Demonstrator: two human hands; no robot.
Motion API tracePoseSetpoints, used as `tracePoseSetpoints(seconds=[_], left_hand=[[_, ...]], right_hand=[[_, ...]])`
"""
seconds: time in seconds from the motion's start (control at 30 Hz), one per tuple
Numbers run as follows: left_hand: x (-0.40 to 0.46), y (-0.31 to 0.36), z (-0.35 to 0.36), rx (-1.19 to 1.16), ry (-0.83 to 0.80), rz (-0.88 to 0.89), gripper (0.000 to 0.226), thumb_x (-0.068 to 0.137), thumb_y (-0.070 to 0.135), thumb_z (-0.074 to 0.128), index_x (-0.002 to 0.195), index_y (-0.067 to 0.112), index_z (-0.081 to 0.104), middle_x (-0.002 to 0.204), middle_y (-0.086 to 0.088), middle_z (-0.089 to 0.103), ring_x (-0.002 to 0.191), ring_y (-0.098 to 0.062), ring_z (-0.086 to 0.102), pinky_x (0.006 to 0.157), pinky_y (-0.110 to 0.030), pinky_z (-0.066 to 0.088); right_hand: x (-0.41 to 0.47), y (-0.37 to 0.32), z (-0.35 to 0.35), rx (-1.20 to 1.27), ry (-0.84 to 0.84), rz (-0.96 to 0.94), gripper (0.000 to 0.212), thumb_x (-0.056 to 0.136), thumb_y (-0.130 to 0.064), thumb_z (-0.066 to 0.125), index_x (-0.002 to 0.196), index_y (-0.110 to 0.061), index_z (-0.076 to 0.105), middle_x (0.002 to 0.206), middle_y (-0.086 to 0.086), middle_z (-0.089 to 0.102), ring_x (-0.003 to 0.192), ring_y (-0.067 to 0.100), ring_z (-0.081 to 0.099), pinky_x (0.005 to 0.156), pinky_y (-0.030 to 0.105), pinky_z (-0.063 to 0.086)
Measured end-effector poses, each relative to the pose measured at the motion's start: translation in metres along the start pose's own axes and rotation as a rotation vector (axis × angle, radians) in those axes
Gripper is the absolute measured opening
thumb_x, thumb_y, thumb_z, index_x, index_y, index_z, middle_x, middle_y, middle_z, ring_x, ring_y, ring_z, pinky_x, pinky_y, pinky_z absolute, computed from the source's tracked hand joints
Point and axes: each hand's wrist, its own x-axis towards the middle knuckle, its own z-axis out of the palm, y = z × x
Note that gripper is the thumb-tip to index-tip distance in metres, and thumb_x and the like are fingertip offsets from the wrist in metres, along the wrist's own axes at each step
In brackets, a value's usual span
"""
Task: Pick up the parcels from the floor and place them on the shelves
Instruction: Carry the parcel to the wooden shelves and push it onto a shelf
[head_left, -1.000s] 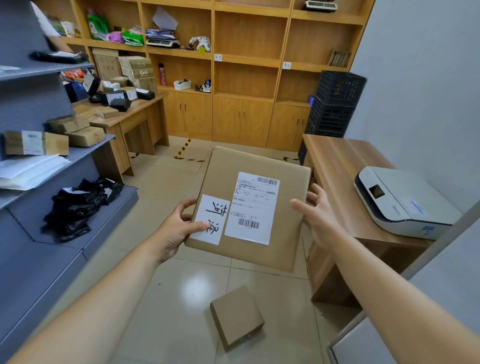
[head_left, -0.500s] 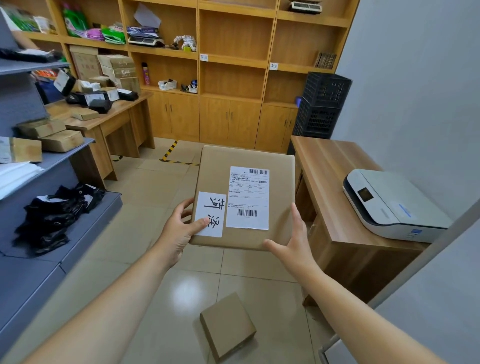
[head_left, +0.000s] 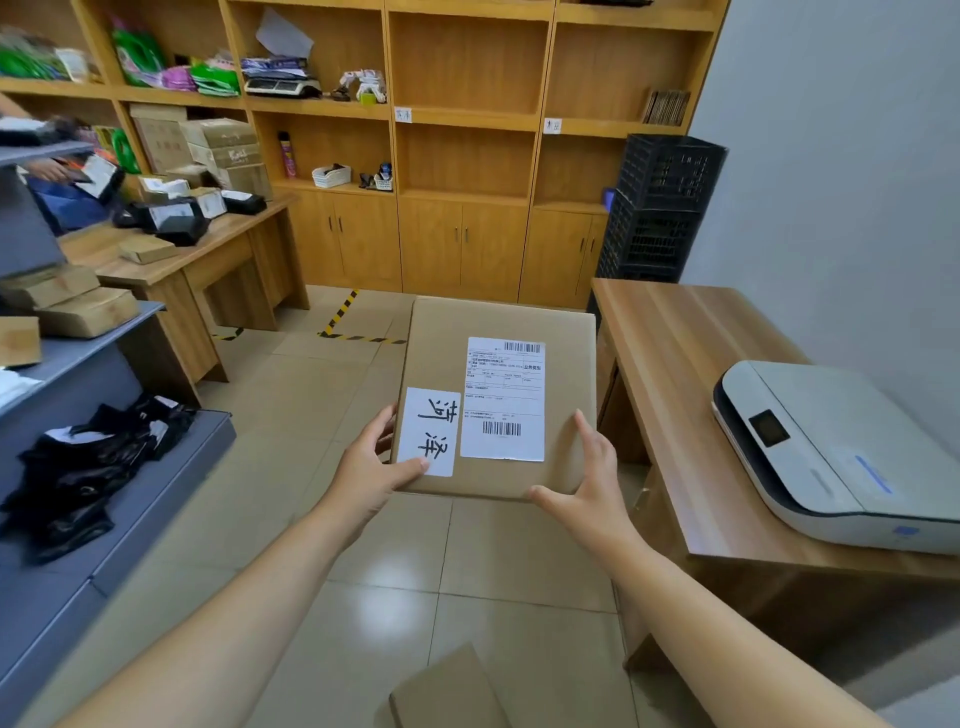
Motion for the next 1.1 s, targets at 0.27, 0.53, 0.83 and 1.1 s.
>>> tracePoseSetpoints(seconds=[0.27,0.53,0.83,1.1], left_hand=[[0.084,0.005,0.032,0.093,0.089,-0.016,0.082,0.073,0.005,0.073,0.142,0.023,0.031,0.136,-0.002,0.036,0.123,-0.013,0.040,0.091,-0.027,0.038],[0.138,0.001,0.019,0.132,0.145,-0.050,0.085,0.071,0.006,0.074,0.142,0.024,0.030,0.137,-0.002,0.036,0.121,-0.012,0.042,0.087,-0.026,0.041],[0.228,-0.014,-0.016,0.090,0.117,-0.061,0.084,0.073,0.006,0.073,0.141,0.026,0.029,0.138,0.000,0.038,0.121,-0.011,0.040,0.089,-0.026,0.038],[0.354,-0.017,-0.114,0.062,0.065,-0.044,0.083,0.073,0.008,0.072,0.140,0.031,0.030,0.136,-0.001,0.043,0.122,-0.013,0.043,0.087,-0.024,0.039]], right_hand=[[0.112,0.019,-0.017,-0.014,-0.095,-0.019,0.103,0.069,-0.019,0.080,0.145,-0.037,0.012,0.150,-0.001,0.012,0.138,0.012,0.016,0.109,0.027,0.019],[0.180,0.022,0.002,-0.025,-0.172,-0.031,0.104,0.069,-0.021,0.080,0.146,-0.033,0.011,0.150,0.002,0.013,0.139,0.014,0.017,0.107,0.024,0.017],[0.260,0.008,0.047,-0.068,-0.152,-0.023,0.102,0.070,-0.022,0.079,0.145,-0.034,0.011,0.151,-0.001,0.012,0.139,0.013,0.016,0.108,0.027,0.018],[0.362,-0.040,0.145,-0.069,-0.074,-0.021,0.101,0.070,-0.021,0.079,0.145,-0.035,0.012,0.147,-0.005,0.017,0.125,0.001,0.020,0.103,0.023,0.022]])
